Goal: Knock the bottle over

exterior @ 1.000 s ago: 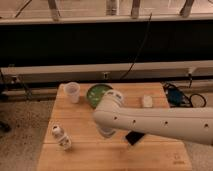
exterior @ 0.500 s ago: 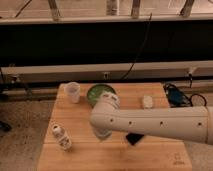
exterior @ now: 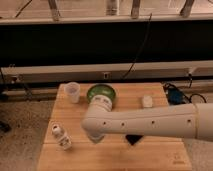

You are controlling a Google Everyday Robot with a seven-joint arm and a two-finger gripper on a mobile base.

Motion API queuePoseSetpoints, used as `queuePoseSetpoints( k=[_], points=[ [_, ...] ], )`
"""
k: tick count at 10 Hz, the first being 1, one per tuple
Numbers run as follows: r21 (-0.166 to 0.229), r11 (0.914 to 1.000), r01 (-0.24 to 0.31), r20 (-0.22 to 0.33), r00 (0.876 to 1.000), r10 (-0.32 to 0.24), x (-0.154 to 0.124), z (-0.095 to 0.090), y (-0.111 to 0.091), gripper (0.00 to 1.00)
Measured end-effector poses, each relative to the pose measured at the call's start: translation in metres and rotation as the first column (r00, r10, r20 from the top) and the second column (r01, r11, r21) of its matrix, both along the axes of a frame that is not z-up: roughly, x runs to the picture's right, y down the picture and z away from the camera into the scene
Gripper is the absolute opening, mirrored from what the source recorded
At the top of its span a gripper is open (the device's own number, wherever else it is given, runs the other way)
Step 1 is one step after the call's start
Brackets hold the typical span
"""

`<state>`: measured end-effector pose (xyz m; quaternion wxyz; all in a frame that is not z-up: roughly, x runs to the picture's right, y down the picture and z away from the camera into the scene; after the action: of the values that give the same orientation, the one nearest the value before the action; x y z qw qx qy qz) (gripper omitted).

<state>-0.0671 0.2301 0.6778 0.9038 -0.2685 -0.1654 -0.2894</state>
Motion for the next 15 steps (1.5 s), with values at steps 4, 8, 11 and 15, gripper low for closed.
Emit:
queuePoseSetpoints(
  k=[4,8,11,15],
  points=[
    [-0.004,0.9992,0.04,0.062,0.997,-0.04,-0.039,-0.003,0.006,0.0],
    [0.007,0.9967,0.081,0.121,0.989,-0.081,-0.077,-0.002,0.006,0.0],
    [0.014,0.9935,0.113,0.162,0.98,-0.114,-0.109,-0.003,0.006,0.0],
    [0.021,0.992,0.125,0.2,0.972,-0.126,-0.137,-0.003,0.005,0.0]
  ],
)
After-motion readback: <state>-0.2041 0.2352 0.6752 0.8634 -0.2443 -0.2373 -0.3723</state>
